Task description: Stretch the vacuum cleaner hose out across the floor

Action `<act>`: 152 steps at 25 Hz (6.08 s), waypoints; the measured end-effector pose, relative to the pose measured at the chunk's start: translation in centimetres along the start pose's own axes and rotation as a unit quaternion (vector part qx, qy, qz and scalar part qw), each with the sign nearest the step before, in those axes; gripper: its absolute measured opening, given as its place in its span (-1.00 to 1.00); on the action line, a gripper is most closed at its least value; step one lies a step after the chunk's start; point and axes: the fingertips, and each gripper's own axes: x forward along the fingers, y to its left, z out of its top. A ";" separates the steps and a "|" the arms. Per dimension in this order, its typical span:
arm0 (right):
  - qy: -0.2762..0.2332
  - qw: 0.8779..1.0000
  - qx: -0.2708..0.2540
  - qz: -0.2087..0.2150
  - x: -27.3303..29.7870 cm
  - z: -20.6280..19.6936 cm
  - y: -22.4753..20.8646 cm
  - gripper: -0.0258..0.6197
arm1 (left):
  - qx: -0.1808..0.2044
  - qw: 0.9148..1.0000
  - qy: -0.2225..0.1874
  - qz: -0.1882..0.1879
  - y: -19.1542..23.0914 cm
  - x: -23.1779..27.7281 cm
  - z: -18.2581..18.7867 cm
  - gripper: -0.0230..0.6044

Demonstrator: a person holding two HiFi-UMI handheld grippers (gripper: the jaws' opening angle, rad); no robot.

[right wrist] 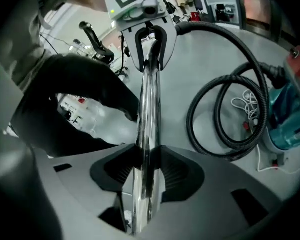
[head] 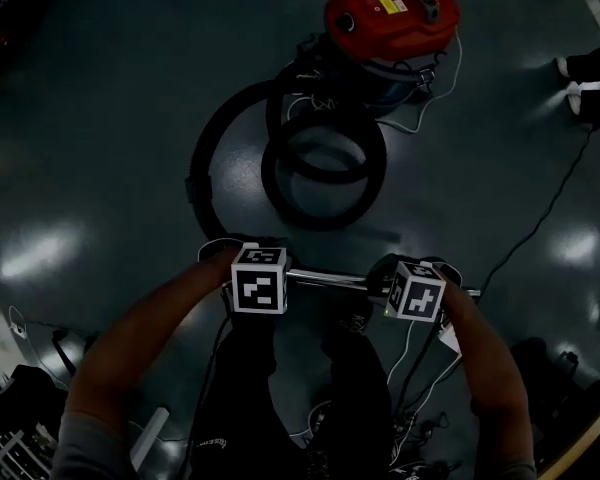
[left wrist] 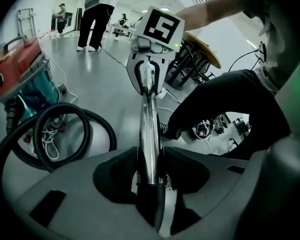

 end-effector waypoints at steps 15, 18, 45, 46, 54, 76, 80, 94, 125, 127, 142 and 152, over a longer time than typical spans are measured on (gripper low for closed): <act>-0.026 0.988 0.136 0.070 -11.3 7.1 9.4 -0.42 | -0.258 0.942 -0.164 0.141 -8.0 -17.2 3.4 -0.36; -0.020 0.988 0.141 0.067 -12.0 8.3 9.2 -0.42 | -0.385 0.886 -0.248 0.077 -11.7 -14.6 4.5 -0.36; -0.186 0.953 0.236 0.027 -21.6 15.9 11.2 -0.42 | -0.444 0.723 -0.529 -0.002 -8.2 -20.7 9.9 0.02; -0.197 0.949 0.245 0.019 -22.0 16.5 11.2 -0.42 | -0.442 0.724 -0.530 -0.004 -7.9 -21.6 9.8 0.02; -0.266 0.915 0.300 -0.049 -23.1 21.1 13.5 -0.41 | -0.423 0.747 -0.509 -0.064 -8.5 -25.8 8.8 0.06; -0.385 0.787 0.360 -0.320 -26.8 18.2 24.3 -0.41 | -0.231 0.874 -0.419 0.084 -14.3 -30.1 21.9 -0.27; -0.377 0.763 0.364 -0.379 -29.5 15.9 26.9 -0.40 | -0.138 0.908 -0.384 0.099 -15.1 -31.0 22.8 -0.30; -0.017 0.821 0.180 -0.542 -44.5 22.4 24.1 -0.06 | 0.168 0.958 -0.232 -0.007 -20.8 -34.7 13.3 -0.32; 0.069 0.931 0.199 -0.298 -23.3 30.8 27.5 -0.54 | 0.163 0.981 -0.102 0.026 -22.9 -38.3 -6.5 -0.32; 0.037 0.919 0.249 -0.302 -23.0 33.0 27.4 -0.54 | 0.174 0.979 -0.107 0.001 -24.1 -38.3 -8.0 -0.32; -0.202 0.697 0.573 -0.381 -22.5 48.4 24.8 -0.54 | 0.089 0.968 -0.200 -0.126 -26.9 -43.0 -15.2 -0.32; -0.274 0.577 0.649 -0.413 -17.2 54.4 31.7 -0.54 | -0.067 0.954 -0.208 -0.206 -30.4 -43.6 -16.8 -0.07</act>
